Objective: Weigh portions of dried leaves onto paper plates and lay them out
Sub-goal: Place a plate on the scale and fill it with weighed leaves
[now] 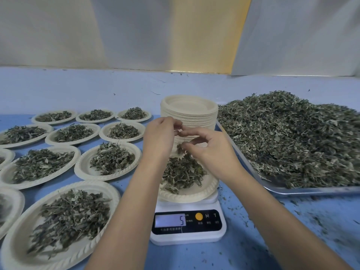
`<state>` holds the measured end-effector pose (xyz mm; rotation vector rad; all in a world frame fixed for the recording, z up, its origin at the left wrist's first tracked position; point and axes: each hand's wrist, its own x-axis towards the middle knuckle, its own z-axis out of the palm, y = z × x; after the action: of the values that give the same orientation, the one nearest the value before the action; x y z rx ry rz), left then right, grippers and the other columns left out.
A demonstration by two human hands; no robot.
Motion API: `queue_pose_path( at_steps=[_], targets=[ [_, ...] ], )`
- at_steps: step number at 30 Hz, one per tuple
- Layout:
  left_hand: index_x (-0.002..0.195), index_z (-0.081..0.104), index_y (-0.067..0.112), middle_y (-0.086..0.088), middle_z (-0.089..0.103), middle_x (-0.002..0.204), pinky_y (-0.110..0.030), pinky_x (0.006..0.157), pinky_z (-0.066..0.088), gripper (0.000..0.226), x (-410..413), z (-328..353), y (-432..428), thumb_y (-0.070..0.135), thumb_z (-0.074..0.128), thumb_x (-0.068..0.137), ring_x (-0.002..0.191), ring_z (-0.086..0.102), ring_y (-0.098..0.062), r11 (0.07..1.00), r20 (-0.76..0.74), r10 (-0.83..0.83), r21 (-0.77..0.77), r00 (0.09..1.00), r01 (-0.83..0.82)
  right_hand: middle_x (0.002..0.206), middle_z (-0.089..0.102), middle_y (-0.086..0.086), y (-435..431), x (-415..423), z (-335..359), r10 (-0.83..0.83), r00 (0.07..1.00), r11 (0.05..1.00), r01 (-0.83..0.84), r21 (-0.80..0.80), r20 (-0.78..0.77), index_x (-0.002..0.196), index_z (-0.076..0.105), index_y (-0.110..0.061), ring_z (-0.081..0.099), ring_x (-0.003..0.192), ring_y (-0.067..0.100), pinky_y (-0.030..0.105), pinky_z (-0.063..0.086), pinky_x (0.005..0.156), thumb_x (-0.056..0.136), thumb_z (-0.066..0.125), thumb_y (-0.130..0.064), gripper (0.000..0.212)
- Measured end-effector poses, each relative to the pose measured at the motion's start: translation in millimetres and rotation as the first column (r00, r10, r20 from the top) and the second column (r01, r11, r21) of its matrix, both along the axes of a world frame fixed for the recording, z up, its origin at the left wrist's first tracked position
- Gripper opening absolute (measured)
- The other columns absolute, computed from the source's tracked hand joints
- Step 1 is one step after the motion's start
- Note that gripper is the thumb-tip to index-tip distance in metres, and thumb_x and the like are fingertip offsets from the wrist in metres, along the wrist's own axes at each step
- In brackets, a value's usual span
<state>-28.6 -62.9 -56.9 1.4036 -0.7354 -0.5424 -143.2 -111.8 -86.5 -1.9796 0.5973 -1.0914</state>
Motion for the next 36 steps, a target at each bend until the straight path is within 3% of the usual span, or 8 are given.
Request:
queue_pose_path(
  at_steps=[7,12,15,19,26,31,33,36],
  targets=[
    [0.075,0.067,0.021,0.004,0.07,0.087,-0.036,0.089,0.049,0.026,-11,-1,2,0.014,0.046,0.087,0.09,0.066,-0.014,0.998,0.077,0.029,-0.056,0.997,-0.025,0.089,0.073,-0.01,-9,-10,9,-0.074,0.997,0.997,0.073,-0.019,-0.036,0.086,0.071,-0.034,0.061,0.068,0.004,0.023,0.053,0.071,0.081,0.073,-0.015,0.019],
    [0.075,0.067,0.015,0.001,0.071,0.084,-0.027,0.081,0.049,0.026,-19,0,-1,0.011,0.046,0.089,0.084,0.067,-0.014,0.996,-0.049,-0.034,-0.086,0.998,0.03,0.06,0.065,-0.008,-40,-50,15,-0.288,0.958,0.948,0.284,0.14,0.005,0.075,0.072,-0.025,0.054,0.051,0.002,0.017,0.042,0.047,0.083,0.058,-0.017,0.018],
    [0.071,0.067,0.015,0.001,0.071,0.08,-0.028,0.079,0.048,0.027,-31,-1,-6,0.01,0.047,0.089,0.08,0.066,-0.015,0.995,-0.069,-0.064,-0.084,0.996,0.058,0.045,0.053,-0.003,-82,-76,12,-0.44,0.868,0.787,0.497,0.365,-0.231,0.064,0.066,-0.013,0.043,0.038,0.011,0.023,0.035,0.039,0.085,0.052,-0.011,0.025],
    [0.07,0.067,0.015,0.004,0.07,0.073,-0.028,0.075,0.048,0.028,-46,-2,-13,0.011,0.047,0.089,0.074,0.065,-0.013,0.988,-0.087,-0.136,-0.078,0.987,0.13,0.03,0.045,0.0,-115,-109,-5,-0.287,0.7,0.715,0.611,0.34,-0.653,0.058,0.055,-0.003,0.034,0.02,0.012,0.01,0.025,0.029,0.091,0.037,-0.002,0.038],
    [0.066,0.068,0.017,0.004,0.072,0.072,-0.024,0.066,0.046,0.03,-56,-1,-27,0.012,0.049,0.088,0.074,0.066,-0.013,0.981,-0.155,-0.177,-0.109,0.972,0.161,0.041,0.056,0.005,-122,-113,-31,-0.114,0.594,0.723,0.599,0.343,-0.796,0.045,0.066,-0.003,0.041,0.032,0.015,0.016,0.03,0.036,0.088,0.038,-0.006,0.052],
    [0.071,0.067,0.014,0.001,0.071,0.075,-0.023,0.066,0.047,0.028,-58,2,-39,0.012,0.047,0.09,0.072,0.066,-0.011,0.982,-0.17,-0.157,-0.129,0.973,0.136,0.083,0.067,0.012,-148,-88,-38,-0.336,0.64,0.837,0.539,0.092,-0.691,0.098,0.072,0.0,0.059,0.078,0.024,0.029,0.045,0.074,0.09,0.052,-0.009,0.023],
    [0.073,0.068,0.014,0.001,0.072,0.075,-0.023,0.067,0.048,0.027,-57,3,-42,0.012,0.047,0.089,0.07,0.066,-0.01,0.982,-0.171,-0.15,-0.144,0.974,0.126,0.101,0.069,0.014,-156,-83,-40,-0.432,0.658,0.847,0.531,-0.027,-0.618,0.098,0.072,-0.006,0.061,0.092,0.028,0.028,0.045,0.075,0.092,0.049,-0.01,0.024],
    [0.074,0.068,0.014,0.002,0.072,0.073,-0.022,0.065,0.047,0.027,-54,2,-46,0.012,0.046,0.09,0.069,0.065,-0.01,0.981,-0.183,-0.141,-0.161,0.973,0.112,0.109,0.063,0.006,-162,-78,-39,-0.709,0.555,0.705,0.554,-0.442,-0.435,0.101,0.067,-0.012,0.057,0.097,0.026,0.031,0.044,0.072,0.091,0.047,-0.013,0.023]
  ],
)
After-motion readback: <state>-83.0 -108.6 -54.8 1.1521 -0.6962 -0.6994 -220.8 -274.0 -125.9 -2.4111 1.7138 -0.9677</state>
